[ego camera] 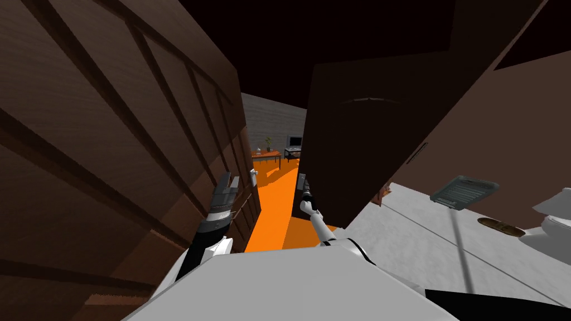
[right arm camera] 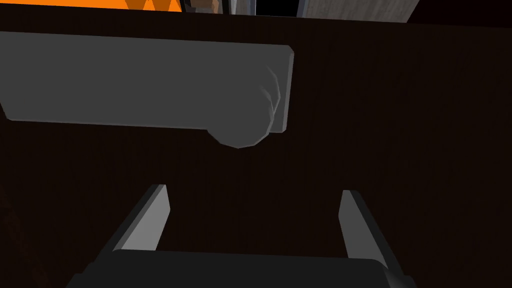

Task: Push the door open

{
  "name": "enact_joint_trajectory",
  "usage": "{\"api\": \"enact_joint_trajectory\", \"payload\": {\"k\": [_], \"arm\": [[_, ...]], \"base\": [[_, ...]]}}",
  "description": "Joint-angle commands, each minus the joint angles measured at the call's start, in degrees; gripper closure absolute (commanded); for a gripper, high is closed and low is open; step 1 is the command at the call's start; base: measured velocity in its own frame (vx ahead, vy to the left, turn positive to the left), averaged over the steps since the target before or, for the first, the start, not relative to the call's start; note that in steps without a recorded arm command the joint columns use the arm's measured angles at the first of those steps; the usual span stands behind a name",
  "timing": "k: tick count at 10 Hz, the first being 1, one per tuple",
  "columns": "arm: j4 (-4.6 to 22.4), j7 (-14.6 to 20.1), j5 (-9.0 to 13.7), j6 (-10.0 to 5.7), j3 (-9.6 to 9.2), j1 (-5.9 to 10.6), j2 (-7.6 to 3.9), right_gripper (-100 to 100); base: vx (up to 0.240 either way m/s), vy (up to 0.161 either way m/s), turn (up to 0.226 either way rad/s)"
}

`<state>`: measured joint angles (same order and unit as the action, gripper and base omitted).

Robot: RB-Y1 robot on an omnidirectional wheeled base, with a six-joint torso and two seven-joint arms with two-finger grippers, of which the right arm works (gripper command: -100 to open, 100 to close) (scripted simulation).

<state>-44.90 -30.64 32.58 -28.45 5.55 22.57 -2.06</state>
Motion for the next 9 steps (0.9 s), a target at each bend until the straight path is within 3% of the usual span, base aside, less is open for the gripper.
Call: {"api": "enact_joint_trajectory", "payload": {"k": [1,3,4,5,6,9], "arm": [[-0.57,-0.12,0.01,0.03,0.17,-0.43,0.03,-100],[-0.46,-0.02,0.01,-0.21,0.26,-0.48,0.61,-100],[-0.39,0.05,0.01,-0.37,0.32,-0.51,1.42,-100],[-0.75,-0.13,0.02,-0.08,0.35,-0.61,1.05,-100],[-0.75,-0.13,0.02,-0.08,0.35,-0.61,1.05,100],[-0.75,-0.13,0.02,-0.08,0.35,-0.61,1.05,100]], "base": [[0.211,-0.073,0.036],[0.218,-0.075,0.031],[0.21,-0.041,0.028],[0.091,-0.018,0.011],[-0.012,0.001,-0.009],[-0.027,0.006,-0.001]]}}
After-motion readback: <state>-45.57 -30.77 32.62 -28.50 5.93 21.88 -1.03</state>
